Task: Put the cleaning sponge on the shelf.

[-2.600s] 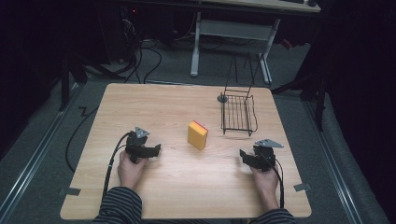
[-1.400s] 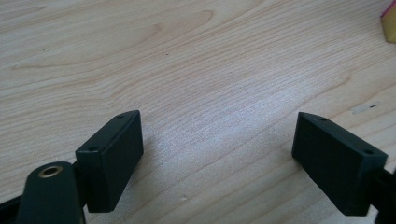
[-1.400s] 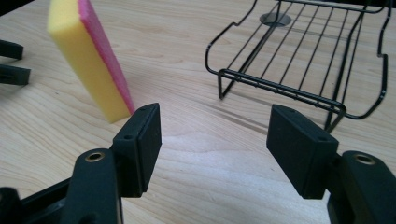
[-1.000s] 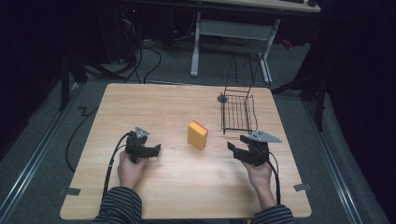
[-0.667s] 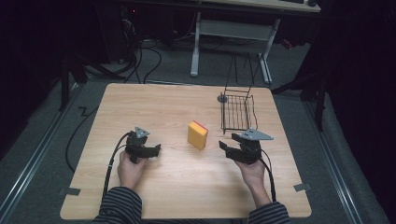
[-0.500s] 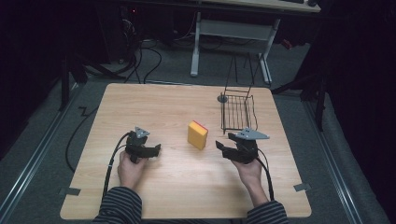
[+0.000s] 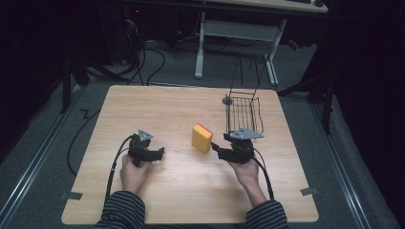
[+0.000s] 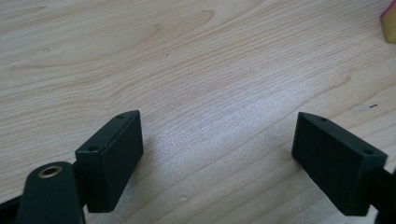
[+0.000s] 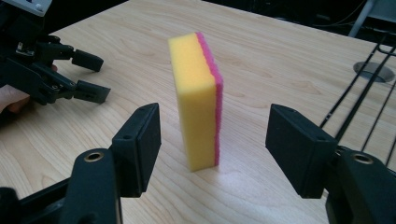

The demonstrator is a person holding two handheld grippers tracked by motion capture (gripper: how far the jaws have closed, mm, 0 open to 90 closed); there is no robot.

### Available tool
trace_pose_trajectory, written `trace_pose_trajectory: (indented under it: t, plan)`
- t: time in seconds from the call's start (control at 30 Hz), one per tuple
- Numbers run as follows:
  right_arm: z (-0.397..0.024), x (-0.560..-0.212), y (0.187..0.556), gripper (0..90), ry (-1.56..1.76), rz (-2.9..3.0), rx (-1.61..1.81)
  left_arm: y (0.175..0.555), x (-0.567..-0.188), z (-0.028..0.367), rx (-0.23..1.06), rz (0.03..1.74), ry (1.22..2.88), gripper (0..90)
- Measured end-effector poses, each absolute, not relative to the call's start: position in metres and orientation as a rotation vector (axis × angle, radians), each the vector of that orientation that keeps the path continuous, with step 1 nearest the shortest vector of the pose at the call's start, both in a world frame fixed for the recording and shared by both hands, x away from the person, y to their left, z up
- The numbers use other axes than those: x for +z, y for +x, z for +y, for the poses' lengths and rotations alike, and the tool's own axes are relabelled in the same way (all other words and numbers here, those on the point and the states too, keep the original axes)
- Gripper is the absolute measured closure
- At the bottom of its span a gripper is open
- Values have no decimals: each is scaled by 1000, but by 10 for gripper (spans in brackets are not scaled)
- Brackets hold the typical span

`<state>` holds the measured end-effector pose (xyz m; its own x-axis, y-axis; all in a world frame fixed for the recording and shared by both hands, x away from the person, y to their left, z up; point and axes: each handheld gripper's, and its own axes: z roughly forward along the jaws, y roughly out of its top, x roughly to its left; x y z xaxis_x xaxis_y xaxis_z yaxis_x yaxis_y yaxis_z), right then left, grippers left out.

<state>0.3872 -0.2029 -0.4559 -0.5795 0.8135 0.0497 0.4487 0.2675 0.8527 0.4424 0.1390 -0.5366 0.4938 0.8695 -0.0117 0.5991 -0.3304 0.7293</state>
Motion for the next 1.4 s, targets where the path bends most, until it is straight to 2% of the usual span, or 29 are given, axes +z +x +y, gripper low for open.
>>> trace_pose_trajectory:
  t: [0.87, 1.4]
  plan:
    - [-178, -480, 414, 358, 1181, 2205, 1215, 442, -537, 139, 506, 1203, 2054, 171]
    - [-171, -501, 430, 406, 1232, 2233, 1198, 442, -537, 139, 505, 1203, 2055, 172]
